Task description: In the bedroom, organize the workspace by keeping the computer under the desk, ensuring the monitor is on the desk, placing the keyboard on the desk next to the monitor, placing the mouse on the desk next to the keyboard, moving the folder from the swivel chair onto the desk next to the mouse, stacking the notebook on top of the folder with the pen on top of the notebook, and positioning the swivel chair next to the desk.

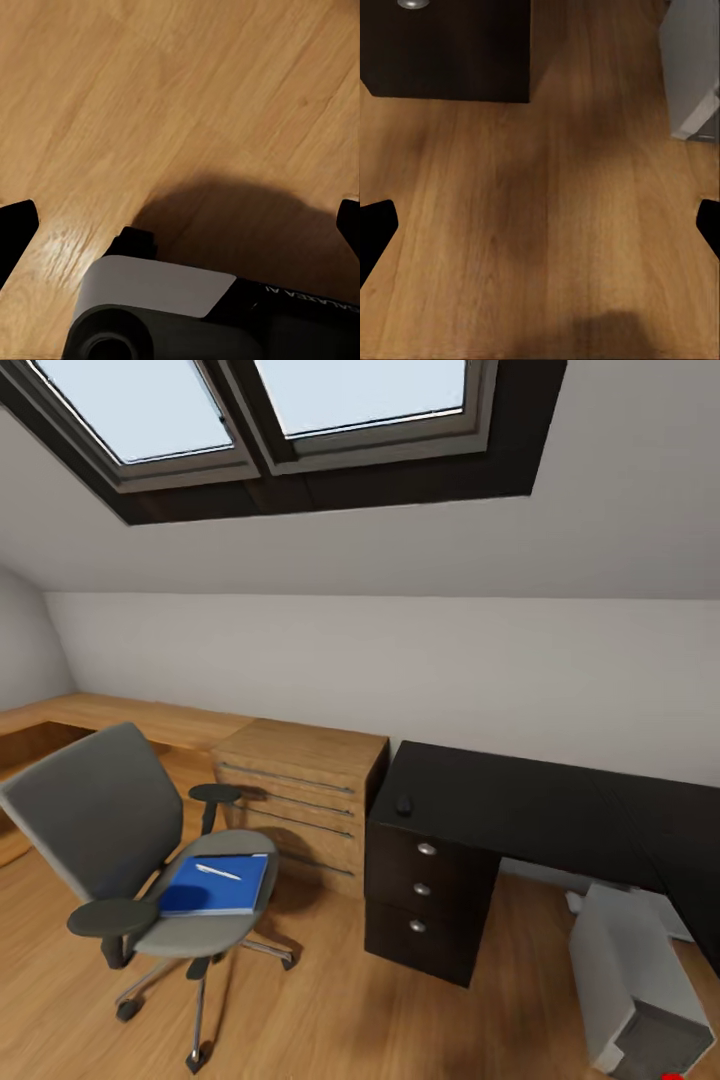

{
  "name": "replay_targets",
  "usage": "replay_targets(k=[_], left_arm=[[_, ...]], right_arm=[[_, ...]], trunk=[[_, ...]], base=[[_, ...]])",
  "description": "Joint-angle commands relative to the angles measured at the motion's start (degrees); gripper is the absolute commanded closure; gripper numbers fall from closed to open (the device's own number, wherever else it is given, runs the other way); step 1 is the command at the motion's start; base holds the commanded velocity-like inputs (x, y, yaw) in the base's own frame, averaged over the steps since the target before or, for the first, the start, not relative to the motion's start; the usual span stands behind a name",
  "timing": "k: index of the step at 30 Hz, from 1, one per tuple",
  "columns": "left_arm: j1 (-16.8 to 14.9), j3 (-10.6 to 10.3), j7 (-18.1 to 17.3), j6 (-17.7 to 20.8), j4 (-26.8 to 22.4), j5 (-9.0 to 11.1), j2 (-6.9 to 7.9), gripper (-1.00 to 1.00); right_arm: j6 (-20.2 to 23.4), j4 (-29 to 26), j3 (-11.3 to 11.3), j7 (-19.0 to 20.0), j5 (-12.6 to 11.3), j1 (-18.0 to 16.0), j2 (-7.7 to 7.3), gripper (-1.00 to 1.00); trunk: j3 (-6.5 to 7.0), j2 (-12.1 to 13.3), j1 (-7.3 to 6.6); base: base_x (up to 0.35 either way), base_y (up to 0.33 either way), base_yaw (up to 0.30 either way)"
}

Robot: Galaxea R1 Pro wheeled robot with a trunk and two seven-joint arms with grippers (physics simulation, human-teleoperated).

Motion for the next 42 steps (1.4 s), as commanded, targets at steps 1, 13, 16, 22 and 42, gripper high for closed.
replay_targets(k=[1, 13, 16, 22, 42], left_arm=[[0.0, -0.48, 0.5, 0.21, -0.03, 0.38, 0.06, -1.0], [0.0, -0.3, 0.5, -1.17, 0.42, 0.3, 0.29, -1.0], [0.0, -0.26, 0.5, -1.2, 0.43, 0.31, 0.32, -1.0], [0.0, -0.24, 0.5, -1.66, 0.43, 0.3, 0.31, -1.0], [0.0, -0.28, 0.5, -3.08, 0.6, 0.38, 0.22, -1.0]], right_arm=[[-0.28, 0.06, -0.34, 0.28, -0.21, -0.05, 0.05, -1.0], [-0.15, 0.09, -0.35, 0.26, -0.27, -0.03, 0.13, -1.0], [-0.07, 0.13, -0.31, 0.25, -0.24, -0.04, 0.16, -1.0], [0.02, 0.16, -0.27, 0.25, -0.22, -0.03, 0.23, -1.0], [0.04, 0.83, -0.14, 0.34, 0.25, -0.04, 0.62, -1.0]], trunk=[[-0.02, -0.03, -0.04], [0.02, -0.03, -0.04], [-0.14, -0.03, -0.04], [-0.55, -0.03, -0.04], [-2.11, -0.03, -0.04]], base=[[-0.329, 0.099, -0.267], [-0.222, 0.208, -0.262], [-0.049, 0.099, -0.19], [-0.015, 0.029, -0.155], [-0.203, 0.002, -0.135]])
